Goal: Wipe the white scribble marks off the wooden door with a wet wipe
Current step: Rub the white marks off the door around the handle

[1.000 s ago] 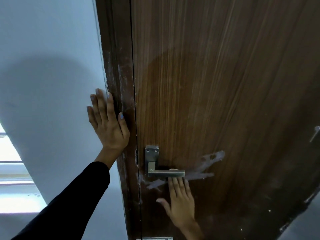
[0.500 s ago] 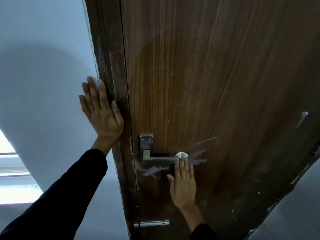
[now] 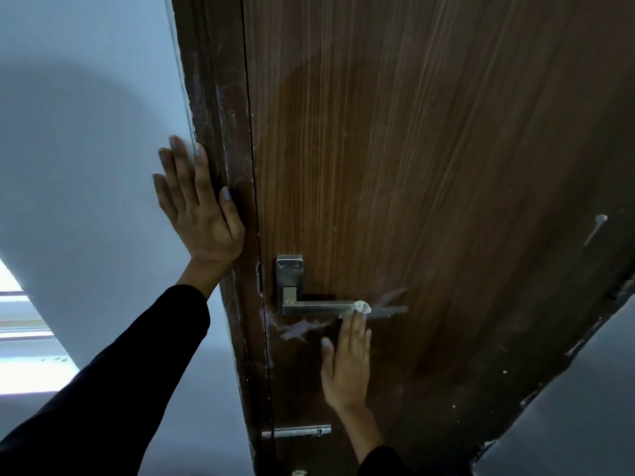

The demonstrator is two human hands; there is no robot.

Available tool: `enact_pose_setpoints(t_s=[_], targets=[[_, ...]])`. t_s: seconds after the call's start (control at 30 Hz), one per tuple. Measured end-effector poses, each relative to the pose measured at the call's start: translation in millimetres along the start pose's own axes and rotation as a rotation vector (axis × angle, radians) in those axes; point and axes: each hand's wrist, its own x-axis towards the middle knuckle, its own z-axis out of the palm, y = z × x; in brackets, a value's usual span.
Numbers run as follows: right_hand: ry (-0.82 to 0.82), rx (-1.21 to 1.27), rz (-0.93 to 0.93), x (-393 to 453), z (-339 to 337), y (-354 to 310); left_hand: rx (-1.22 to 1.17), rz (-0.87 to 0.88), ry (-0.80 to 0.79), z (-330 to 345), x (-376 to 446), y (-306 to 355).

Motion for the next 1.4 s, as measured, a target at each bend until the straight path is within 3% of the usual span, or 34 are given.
enact_pose_setpoints(t_s=[0.2,0.3,0.43,0.5,0.63,0.73,0.83,0.93,1.0,1.27,1.4], targets=[[0.341,0.11,0.295,67,-50,27,-0.007,-0.006,0.023,1,1,0],[0.326,0.139,0.321,64,-47,17,-0.004,-0.003,0.024,1,0,0],[0.053,0.141,0.125,-1,5,-20,-0.001,0.002,0.021,-1,0,2],[-0.001,0.144,0.106,-10,14,-17,0.001,0.006,0.025,-1,0,2],[0.222,0.192,0.37,30,-15,17,-0.009,0.001,0.033,-1,1,2],[0.273,0.254,0.53,47,-32,23,-0.011,-0.004,0.037,-1,1,4],[0.246,0.27,0.403,24,-17,-10,-0.008,-0.012,0.044,-2,1,5],[-0.016,0.259,0.138,-17,15,-48,-0.007,-0.008,0.03,-2,1,4],[-0.1,0.224,0.087,-25,27,-48,-0.003,0.0,0.001,-3,-3,3],[0.25,0.228,0.394,20,15,1,0.023,0.119,-0.207,-13,-57,-25],[0.116,0.124,0.134,-18,64,-43,-0.01,0.196,-0.263,-20,-83,-35]])
